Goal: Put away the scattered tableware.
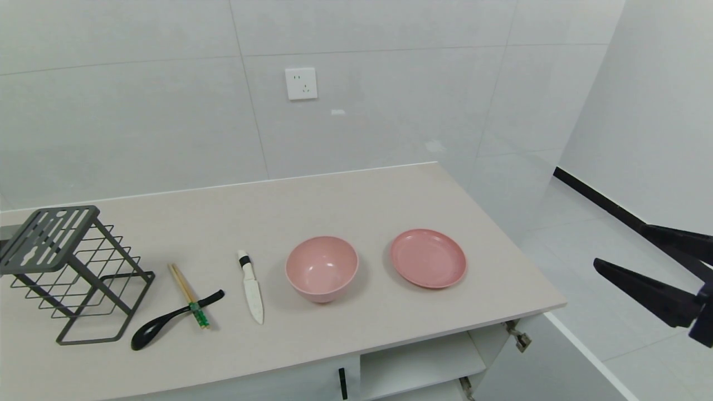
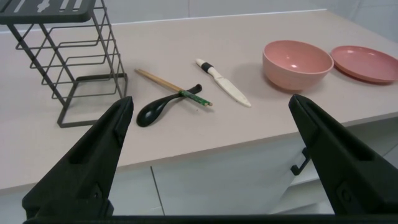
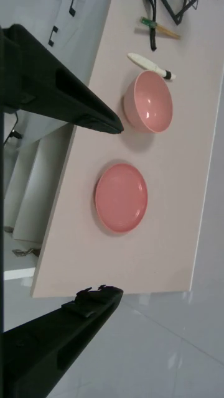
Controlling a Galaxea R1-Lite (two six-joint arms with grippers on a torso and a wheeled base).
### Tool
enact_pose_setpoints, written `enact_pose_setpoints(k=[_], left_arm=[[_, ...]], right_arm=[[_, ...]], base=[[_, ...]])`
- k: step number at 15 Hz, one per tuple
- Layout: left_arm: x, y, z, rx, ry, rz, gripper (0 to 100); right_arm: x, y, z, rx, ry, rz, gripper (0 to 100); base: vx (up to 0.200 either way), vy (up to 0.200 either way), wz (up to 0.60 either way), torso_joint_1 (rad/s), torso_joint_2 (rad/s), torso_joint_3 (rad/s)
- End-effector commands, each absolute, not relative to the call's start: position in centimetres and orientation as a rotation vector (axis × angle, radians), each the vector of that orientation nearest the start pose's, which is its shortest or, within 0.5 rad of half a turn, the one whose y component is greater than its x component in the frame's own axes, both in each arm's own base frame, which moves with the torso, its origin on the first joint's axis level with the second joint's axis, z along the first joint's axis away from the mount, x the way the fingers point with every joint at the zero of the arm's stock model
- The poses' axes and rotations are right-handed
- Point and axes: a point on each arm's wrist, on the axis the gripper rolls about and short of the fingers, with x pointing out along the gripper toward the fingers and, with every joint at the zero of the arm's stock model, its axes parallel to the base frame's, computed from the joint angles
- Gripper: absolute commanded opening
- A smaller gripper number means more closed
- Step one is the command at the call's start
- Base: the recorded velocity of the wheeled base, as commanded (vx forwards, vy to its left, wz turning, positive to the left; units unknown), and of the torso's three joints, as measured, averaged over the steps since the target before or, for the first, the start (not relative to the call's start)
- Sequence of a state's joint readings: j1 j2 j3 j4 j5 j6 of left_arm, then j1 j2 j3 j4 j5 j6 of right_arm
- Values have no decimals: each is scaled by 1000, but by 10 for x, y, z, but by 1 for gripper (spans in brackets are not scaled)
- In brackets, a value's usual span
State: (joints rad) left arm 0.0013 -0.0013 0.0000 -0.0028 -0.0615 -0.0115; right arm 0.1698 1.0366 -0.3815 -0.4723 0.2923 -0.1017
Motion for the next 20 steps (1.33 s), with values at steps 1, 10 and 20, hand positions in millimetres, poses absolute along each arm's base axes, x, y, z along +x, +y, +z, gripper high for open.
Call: enact_pose_setpoints(k=[1, 10, 20], left_arm=[[-23, -1, 76, -12, -3, -60, 100], [-23, -1, 76, -11, -3, -60, 100], [-23, -1, 76, 20, -4, -54, 100]], right_arm=[[150, 32, 193, -100, 211, 468, 100], [188, 36, 171, -214, 221, 479, 100], [218, 36, 141, -232, 332, 474, 100]], base=[[0, 0, 0, 0, 0, 0], [0, 0, 0, 0, 0, 0], [0, 0, 0, 0, 0, 0]])
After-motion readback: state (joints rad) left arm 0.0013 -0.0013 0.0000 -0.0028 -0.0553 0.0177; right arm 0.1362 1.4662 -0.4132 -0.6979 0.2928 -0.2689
